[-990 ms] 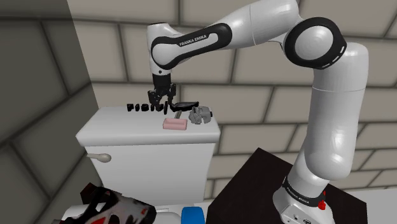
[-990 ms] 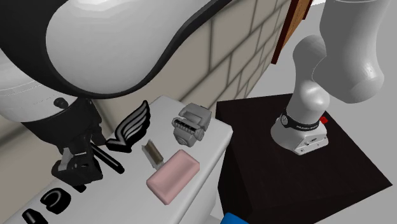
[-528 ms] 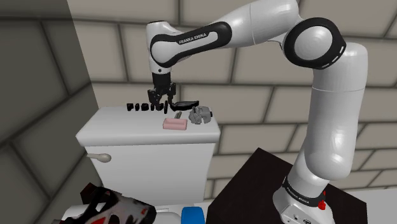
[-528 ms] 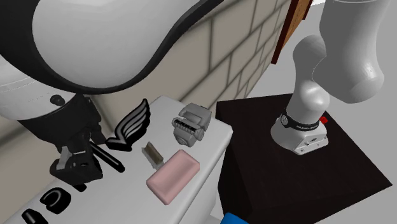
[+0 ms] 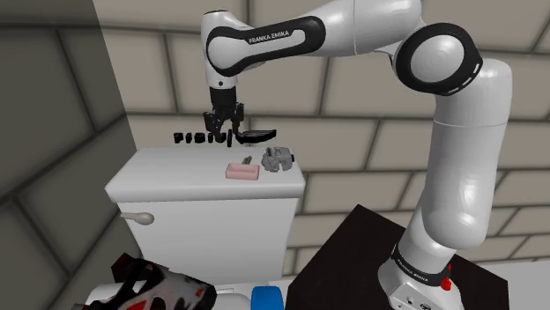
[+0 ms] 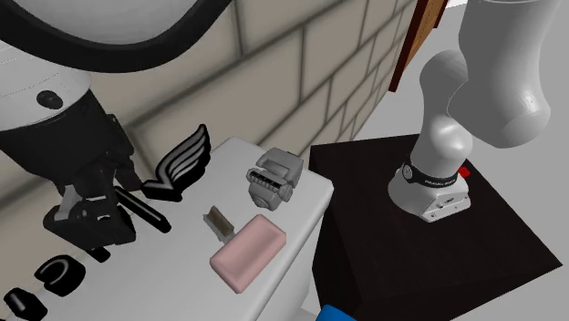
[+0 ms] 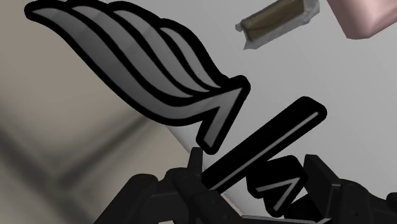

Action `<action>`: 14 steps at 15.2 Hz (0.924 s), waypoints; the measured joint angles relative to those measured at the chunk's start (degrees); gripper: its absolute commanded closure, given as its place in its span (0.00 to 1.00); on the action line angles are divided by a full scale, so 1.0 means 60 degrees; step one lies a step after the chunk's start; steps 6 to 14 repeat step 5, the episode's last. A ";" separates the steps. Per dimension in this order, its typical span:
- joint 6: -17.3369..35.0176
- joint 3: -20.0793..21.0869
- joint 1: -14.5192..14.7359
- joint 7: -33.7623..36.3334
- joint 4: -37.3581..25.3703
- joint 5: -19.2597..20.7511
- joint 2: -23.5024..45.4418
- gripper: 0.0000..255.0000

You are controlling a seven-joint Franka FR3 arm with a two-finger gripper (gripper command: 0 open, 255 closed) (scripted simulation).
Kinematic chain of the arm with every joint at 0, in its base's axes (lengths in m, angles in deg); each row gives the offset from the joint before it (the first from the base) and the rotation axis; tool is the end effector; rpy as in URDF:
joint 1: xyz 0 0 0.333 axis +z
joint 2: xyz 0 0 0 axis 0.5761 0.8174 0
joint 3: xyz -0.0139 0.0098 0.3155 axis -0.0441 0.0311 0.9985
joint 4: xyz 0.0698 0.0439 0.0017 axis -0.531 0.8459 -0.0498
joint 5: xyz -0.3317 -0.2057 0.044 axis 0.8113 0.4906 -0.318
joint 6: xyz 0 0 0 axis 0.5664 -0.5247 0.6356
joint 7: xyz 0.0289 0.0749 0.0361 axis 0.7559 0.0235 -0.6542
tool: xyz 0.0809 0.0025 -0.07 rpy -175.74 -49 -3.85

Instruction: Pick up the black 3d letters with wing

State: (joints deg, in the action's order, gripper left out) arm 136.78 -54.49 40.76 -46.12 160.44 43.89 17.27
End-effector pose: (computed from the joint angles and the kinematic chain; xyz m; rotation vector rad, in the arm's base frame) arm 0.6085 0.1812 0.4983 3.1092 0.1206 -0.0098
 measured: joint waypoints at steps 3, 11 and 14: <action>-0.0405 0.0012 0.0007 -0.0018 -0.0398 -0.0006 -0.0010 1.00; -0.0590 0.0018 0.0021 0.0010 -0.0615 0.0004 0.0017 1.00; -0.0590 0.0018 0.0021 0.0010 -0.0615 0.0004 0.0017 1.00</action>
